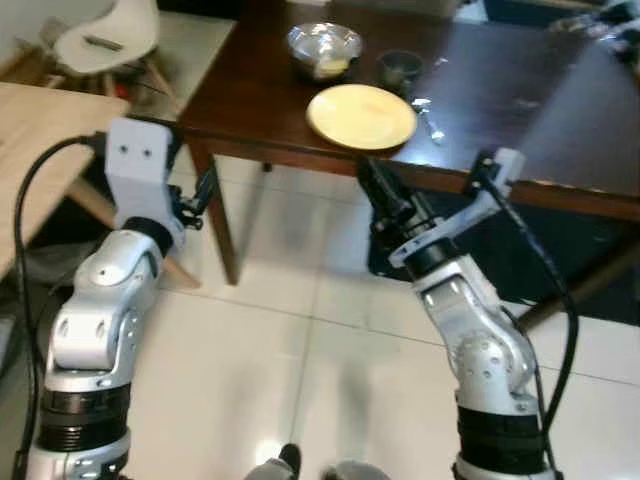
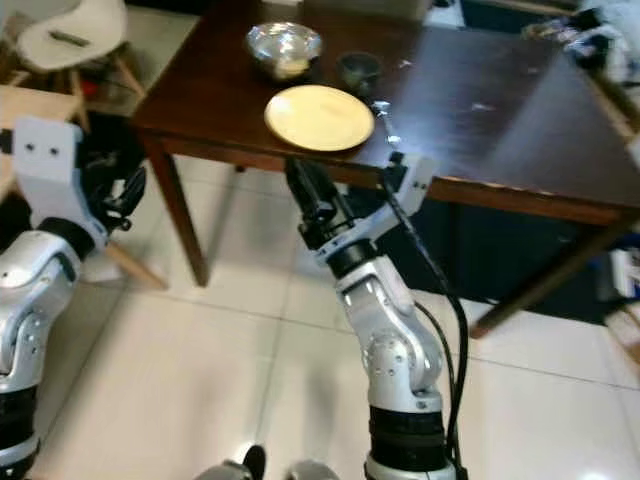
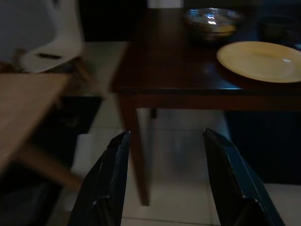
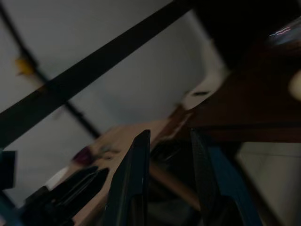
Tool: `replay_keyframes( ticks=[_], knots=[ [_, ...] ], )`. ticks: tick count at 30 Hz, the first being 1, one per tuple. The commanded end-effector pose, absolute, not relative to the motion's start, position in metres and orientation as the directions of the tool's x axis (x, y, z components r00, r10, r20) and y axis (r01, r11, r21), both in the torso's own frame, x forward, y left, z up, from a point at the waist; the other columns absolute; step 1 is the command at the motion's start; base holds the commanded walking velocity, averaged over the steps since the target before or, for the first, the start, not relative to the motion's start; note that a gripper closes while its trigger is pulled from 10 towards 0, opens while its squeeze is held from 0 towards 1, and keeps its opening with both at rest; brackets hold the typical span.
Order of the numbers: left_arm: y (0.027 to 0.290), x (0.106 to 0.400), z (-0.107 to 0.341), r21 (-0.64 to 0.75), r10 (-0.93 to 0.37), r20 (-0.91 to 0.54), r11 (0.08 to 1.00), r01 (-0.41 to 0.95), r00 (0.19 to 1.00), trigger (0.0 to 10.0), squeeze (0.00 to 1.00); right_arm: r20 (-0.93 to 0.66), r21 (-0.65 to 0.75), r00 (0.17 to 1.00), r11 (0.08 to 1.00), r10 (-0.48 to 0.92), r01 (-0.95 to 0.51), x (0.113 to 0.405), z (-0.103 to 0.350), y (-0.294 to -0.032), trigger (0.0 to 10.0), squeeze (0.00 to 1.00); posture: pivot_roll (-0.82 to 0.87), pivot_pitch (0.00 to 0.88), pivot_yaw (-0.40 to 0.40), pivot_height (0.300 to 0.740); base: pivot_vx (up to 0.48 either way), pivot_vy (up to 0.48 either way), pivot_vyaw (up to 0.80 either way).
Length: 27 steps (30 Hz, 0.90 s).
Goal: Setting the table
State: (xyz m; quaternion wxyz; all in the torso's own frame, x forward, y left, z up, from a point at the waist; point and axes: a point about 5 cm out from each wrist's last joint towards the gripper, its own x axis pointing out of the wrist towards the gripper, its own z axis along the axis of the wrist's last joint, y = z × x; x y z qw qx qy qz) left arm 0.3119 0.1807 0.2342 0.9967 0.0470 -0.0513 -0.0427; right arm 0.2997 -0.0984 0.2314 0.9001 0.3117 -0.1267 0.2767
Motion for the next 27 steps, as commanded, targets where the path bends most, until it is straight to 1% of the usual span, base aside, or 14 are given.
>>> replay_keyframes(
  ticks=[1, 21, 23, 27],
  knots=[
    [0.182, 0.312, 0.23, 0.1, -0.08, 0.082, 0.992, 0.072, 0.993, 10.0, 0.0, 0.395, 0.498, 0.819, 0.653, 0.415, -0.571, 0.299, 0.229, -0.099, 10.0, 0.0, -0.03, 0.054, 0.015, 0.74, 0.0, 0.0, 0.7],
    [0.187, 0.313, 0.237, 0.12, -0.051, 0.092, 0.992, 0.04, 0.994, 10.0, 0.0, 0.412, 0.491, 0.801, 0.635, 0.434, -0.596, 0.298, 0.23, -0.096, 10.0, 0.0, -0.01, 0.055, 0.019, 0.74, 0.0, 0.0, 0.7],
    [0.188, 0.314, 0.239, 0.124, -0.045, 0.089, 0.992, 0.033, 0.995, 10.0, 0.0, 0.415, 0.492, 0.798, 0.631, 0.436, -0.6, 0.299, 0.231, -0.096, 10.0, 0.0, -0.01, 0.077, 0.022, 0.74, 0.0, 0.0, 0.71],
    [0.19, 0.315, 0.241, 0.14, -0.03, 0.088, 0.99, 0.018, 0.996, 10.0, 0.0, 0.416, 0.493, 0.798, 0.629, 0.436, -0.601, 0.301, 0.232, -0.097, 10.0, 0.0, 0.0, 0.085, 0.024, 0.74, 0.0, 0.0, 0.7]
  ],
)
